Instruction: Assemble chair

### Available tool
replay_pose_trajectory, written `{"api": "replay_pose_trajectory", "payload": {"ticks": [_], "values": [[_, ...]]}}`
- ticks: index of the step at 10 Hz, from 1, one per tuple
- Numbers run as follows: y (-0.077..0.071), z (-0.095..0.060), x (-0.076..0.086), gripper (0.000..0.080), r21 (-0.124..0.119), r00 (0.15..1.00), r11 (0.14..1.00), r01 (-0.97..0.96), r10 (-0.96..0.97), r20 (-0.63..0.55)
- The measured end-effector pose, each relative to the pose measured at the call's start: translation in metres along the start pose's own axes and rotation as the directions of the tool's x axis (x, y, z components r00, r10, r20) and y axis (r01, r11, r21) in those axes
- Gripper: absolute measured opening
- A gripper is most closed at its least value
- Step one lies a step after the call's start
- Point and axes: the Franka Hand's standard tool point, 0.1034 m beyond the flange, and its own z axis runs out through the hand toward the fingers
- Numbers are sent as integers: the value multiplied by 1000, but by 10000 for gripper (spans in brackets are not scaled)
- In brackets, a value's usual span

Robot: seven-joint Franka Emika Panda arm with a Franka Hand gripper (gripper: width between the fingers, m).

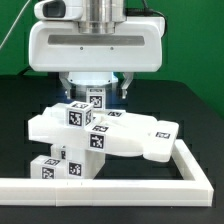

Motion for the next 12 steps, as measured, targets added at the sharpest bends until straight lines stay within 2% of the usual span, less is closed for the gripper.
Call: {"api": "replay_pose_trajectory", "payload": {"ticks": [2,3,6,9,12], "values": [[1,0,0,649,9,1000,1000,-18,18,-1],[4,1,-1,649,34,998,997,-66,67,-3],[6,2,-1,649,38,997,996,-76,77,-3],[6,2,-1,280,38,997,996,-77,77,-3],[6,2,-1,282,38,994,993,-108,108,-2]]}}
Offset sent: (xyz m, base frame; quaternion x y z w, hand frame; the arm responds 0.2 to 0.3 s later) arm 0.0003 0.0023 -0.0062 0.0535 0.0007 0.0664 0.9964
